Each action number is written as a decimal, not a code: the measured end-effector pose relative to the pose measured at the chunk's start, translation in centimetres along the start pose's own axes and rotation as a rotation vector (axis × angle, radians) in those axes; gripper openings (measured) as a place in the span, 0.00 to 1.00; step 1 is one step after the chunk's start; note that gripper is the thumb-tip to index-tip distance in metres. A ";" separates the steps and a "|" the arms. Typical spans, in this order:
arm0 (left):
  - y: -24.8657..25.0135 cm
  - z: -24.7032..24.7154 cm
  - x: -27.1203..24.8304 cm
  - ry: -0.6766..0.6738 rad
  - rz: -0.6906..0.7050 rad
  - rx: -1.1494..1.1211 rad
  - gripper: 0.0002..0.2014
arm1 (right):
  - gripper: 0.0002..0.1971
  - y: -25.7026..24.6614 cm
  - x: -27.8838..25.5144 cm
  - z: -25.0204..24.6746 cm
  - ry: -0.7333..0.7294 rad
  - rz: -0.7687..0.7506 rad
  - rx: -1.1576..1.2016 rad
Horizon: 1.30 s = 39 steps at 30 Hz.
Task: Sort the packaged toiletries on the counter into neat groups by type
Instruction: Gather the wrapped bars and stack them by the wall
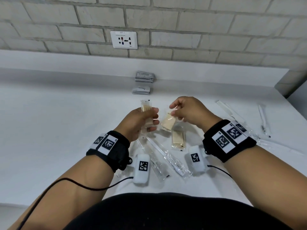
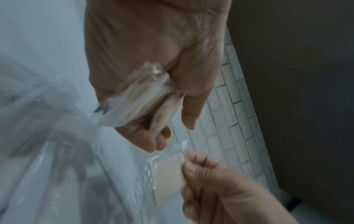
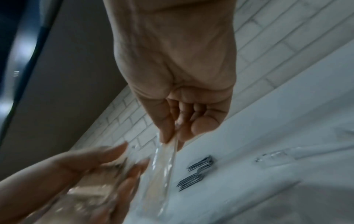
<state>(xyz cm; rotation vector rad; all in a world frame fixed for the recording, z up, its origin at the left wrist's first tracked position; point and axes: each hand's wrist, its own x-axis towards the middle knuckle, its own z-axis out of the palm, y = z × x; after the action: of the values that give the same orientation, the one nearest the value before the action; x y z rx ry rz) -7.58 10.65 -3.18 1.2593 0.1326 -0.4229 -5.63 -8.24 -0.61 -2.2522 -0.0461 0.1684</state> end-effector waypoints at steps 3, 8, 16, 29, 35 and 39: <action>-0.2 -0.7 -0.3 -0.075 -0.081 -0.223 0.10 | 0.07 1.6 0.4 -0.6 -0.162 0.166 -0.057; -1.3 -1.3 -0.6 -0.085 -0.052 -0.240 0.09 | 0.07 3.5 0.5 0.9 -0.144 0.079 -0.576; -1.4 0.1 -0.7 0.006 0.086 -0.111 0.09 | 0.06 -1.9 -1.0 0.6 -0.203 -0.012 0.279; -1.4 0.3 -0.7 0.097 0.223 -0.056 0.05 | 0.08 -1.2 -1.5 1.2 -0.143 0.058 0.464; -1.3 0.5 -1.0 0.047 0.236 -0.030 0.07 | 0.11 -1.4 -1.8 1.0 -0.137 -0.005 0.428; -1.0 0.7 -0.9 0.040 0.174 -0.103 0.10 | 0.10 -1.1 -1.8 1.7 0.226 -0.310 0.130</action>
<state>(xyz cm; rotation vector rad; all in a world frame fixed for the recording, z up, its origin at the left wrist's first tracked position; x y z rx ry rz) -8.90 10.02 -3.56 1.1675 0.0763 -0.2378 -7.65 -6.37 -0.63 -2.0903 -0.2543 -0.2421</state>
